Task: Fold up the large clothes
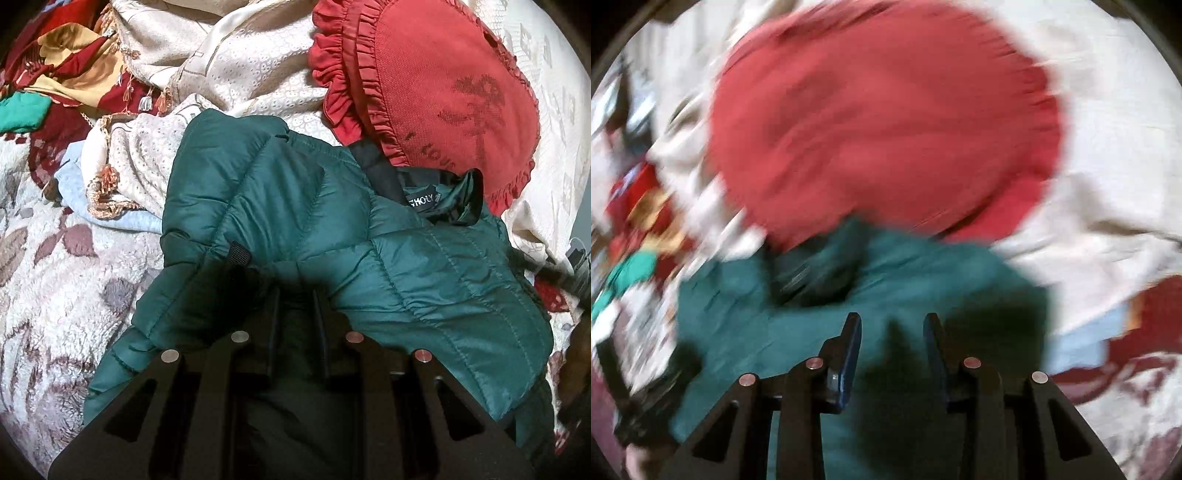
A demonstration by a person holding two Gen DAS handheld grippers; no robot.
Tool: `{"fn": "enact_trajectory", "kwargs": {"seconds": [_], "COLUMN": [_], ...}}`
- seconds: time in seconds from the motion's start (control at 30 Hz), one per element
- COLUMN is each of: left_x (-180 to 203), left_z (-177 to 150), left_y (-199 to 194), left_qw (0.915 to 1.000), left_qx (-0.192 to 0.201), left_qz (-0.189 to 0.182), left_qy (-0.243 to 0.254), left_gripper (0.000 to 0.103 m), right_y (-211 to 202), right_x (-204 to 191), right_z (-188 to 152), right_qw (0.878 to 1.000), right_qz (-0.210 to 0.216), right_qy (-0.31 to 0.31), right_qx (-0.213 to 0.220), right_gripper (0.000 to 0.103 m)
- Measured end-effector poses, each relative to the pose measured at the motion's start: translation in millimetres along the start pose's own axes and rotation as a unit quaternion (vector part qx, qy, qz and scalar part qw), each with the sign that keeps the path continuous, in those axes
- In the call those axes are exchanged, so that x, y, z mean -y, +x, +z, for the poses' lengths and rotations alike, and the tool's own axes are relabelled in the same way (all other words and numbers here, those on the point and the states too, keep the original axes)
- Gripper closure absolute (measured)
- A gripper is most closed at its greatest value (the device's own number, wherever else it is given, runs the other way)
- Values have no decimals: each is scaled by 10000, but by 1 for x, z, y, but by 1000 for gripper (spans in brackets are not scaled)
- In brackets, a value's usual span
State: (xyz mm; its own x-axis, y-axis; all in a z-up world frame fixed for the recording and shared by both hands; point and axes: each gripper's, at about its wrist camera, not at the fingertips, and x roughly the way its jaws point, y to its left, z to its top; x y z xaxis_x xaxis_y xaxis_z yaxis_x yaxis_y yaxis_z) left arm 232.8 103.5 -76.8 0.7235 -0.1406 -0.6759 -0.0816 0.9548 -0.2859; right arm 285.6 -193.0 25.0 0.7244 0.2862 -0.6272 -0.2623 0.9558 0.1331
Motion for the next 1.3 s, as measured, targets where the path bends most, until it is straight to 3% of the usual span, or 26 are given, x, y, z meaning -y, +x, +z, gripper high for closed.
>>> {"fn": "enact_trajectory", "kwargs": {"seconds": [0.1, 0.2, 0.27, 0.37, 0.4, 0.43, 0.47, 0.57, 0.63, 0.77, 0.8, 0.87, 0.9, 0.97, 1.13, 1.3], "left_x": [0, 1, 1, 1, 1, 1, 1, 1, 1, 1, 1, 1, 1, 1, 2, 7], "left_z": [0, 0, 0, 0, 0, 0, 0, 0, 0, 0, 0, 0, 0, 0, 0, 0], "left_y": [1, 2, 2, 2, 2, 2, 2, 3, 2, 2, 3, 2, 2, 2, 3, 2], "left_qw": [10000, 10000, 10000, 10000, 10000, 10000, 10000, 10000, 10000, 10000, 10000, 10000, 10000, 10000, 10000, 9997], "left_qx": [-9, -5, -1, 3, 4, 3, 0, 1, 5, 7, 7, 16, 14, 17, 19, 3], "left_qz": [7, 22, 18, 21, 14, 4, 10, 3, 1, 3, 3, 1, 0, 1, 16, 175], "left_qy": [7, 11, 6, 14, 10, 5, 7, -2, -8, -8, -7, 7, 4, 6, 19, 149], "left_gripper": [84, 85, 85, 85, 85, 85, 85, 85, 85, 85, 85, 85, 85, 85, 85, 85], "right_y": [43, 37, 12, -17, -18, -11, 4, 14, 5, -36, -37, -18, -9, -9, -11, -10], "right_x": [-21, -17, -27, -56, -65, -76, -85, -92, -90, -50, -34, -6, 9, 22, 14, 20], "right_z": [-32, -30, -25, -26, -33, -45, -59, -76, -67, -60, -62, -74, -83, -89, -94, -97], "right_qw": [9969, 9979, 9986, 9985, 9973, 9954, 9930, 9910, 9921, 9968, 9975, 9981, 9988, 9993, 9994, 9994], "right_qz": [-125, -164, -283, 315, 453, 535, 455, 230, 293, 12, -122, -280, -81, 329, 85, 313], "right_qy": [-473, -191, -195, -452, -584, -760, -974, -1242, -1118, -782, -681, -477, -329, -110, -325, -136], "right_qx": [-619, -598, -403, -2, -48, -239, -499, -452, -486, 166, 169, -262, -359, -142, -59, -1], "right_gripper": [67, 67, 67, 64, 55, 36, 27, 25, 26, 26, 25, 24, 23, 23, 21, 20]}}
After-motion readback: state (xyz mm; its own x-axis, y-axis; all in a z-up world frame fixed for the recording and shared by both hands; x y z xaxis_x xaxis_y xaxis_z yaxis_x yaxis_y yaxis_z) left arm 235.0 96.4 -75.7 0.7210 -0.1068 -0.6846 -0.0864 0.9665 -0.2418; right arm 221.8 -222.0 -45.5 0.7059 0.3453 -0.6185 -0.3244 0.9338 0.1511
